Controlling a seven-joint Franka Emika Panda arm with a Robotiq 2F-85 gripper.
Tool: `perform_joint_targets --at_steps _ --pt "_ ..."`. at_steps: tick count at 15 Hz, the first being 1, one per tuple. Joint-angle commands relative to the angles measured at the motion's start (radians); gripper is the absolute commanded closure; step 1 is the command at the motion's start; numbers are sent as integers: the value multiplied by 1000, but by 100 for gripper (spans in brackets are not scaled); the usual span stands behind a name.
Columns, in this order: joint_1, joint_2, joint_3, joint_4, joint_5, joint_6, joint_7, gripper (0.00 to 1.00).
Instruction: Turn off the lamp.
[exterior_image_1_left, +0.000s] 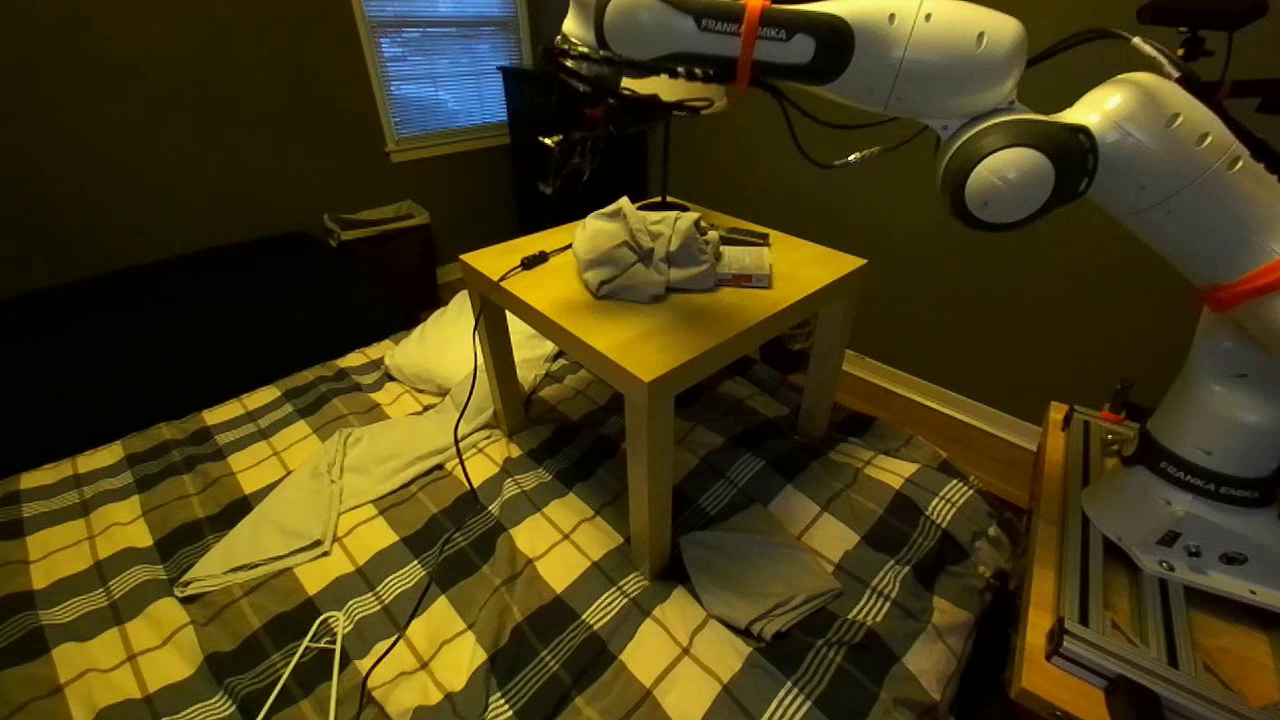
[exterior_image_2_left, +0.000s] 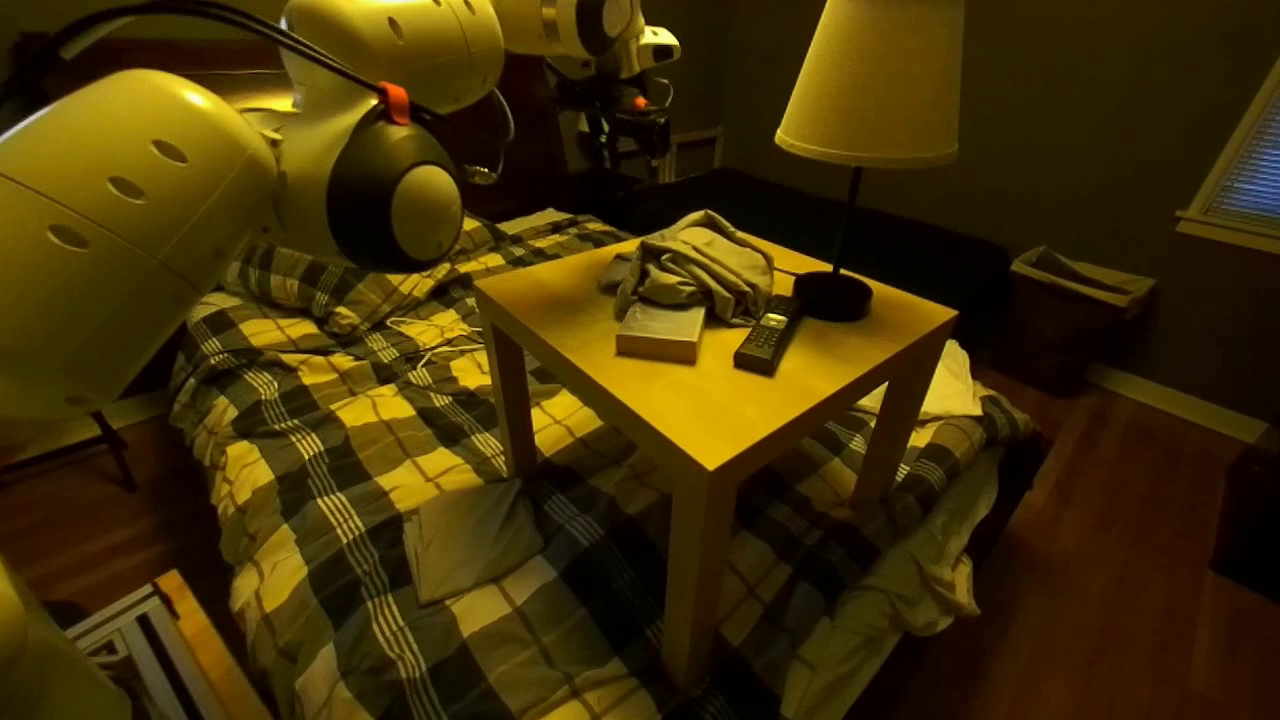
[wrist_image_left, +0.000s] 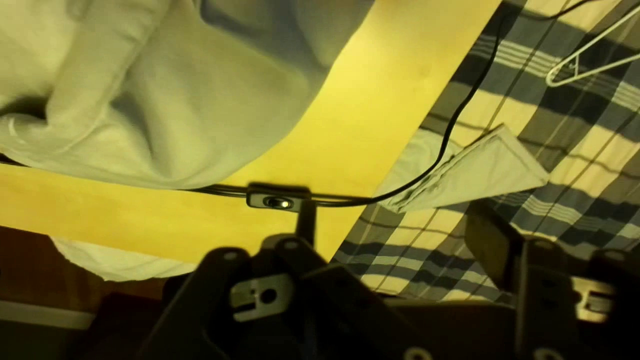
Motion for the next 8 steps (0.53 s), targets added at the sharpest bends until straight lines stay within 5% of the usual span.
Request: perform_joint_targets --at_steps 1,3,4,8 --pt "-53 -81 59 -44 57 -178 -155 0" --pt "-92 -95 92 -35 92 -239 -255 0" --pt "-56 -73 53 -17 53 -186 -171 0" --pt "-89 -88 78 -22 77 -216 -240 0"
